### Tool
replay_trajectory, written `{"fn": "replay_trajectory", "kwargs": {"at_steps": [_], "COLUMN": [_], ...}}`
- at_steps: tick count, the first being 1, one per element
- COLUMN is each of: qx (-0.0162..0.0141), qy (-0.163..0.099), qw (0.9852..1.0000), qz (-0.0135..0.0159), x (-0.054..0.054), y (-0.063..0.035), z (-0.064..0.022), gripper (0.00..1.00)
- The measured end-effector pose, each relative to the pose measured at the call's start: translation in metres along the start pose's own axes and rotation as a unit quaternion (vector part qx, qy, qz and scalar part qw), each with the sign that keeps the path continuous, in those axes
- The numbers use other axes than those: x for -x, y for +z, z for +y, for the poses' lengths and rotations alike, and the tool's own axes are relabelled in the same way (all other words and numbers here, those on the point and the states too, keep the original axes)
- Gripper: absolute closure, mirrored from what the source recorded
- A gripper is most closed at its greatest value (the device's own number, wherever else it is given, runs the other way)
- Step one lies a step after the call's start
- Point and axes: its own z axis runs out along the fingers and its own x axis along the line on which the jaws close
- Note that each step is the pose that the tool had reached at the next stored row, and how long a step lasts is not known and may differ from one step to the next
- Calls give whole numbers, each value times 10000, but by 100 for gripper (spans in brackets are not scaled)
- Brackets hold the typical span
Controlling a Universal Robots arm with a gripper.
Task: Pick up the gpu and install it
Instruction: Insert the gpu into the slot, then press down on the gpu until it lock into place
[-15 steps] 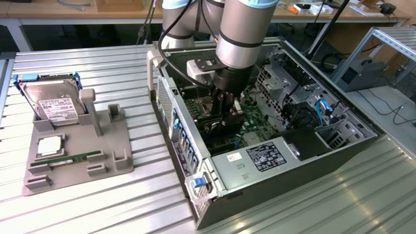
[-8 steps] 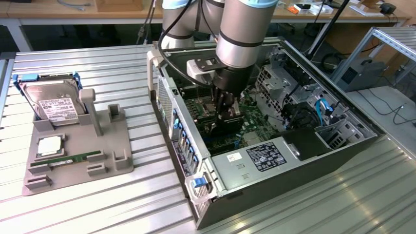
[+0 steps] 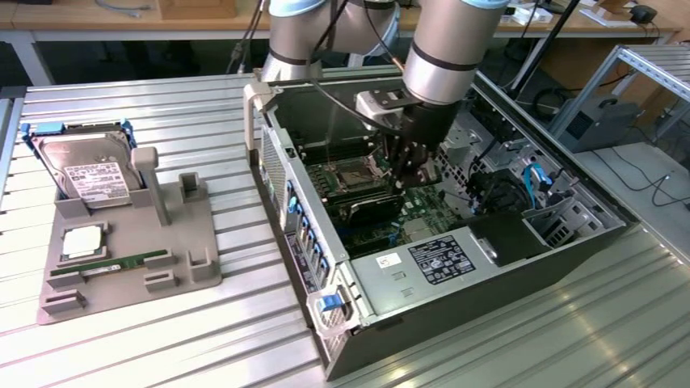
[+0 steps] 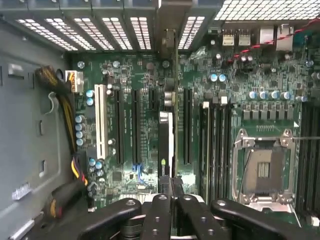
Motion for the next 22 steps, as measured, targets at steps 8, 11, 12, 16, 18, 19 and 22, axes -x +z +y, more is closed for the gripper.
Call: {"fn": "replay_trajectory", "kwargs": {"at_steps": [8, 11, 12, 16, 18, 19, 22], "qx": [24, 24, 24, 24, 22, 19, 12], "qy": [-14, -14, -14, -14, -14, -14, -14], "qw": [10000, 10000, 10000, 10000, 10000, 10000, 10000], "qz": [-33, -32, -32, -32, -32, -33, -33], "x": [0, 0, 0, 0, 0, -1, -1], "y": [-37, -37, -37, -39, -41, -44, -52], "z": [-372, -372, -372, -335, -223, -125, 210], "gripper": [89, 89, 89, 89, 89, 89, 89]}}
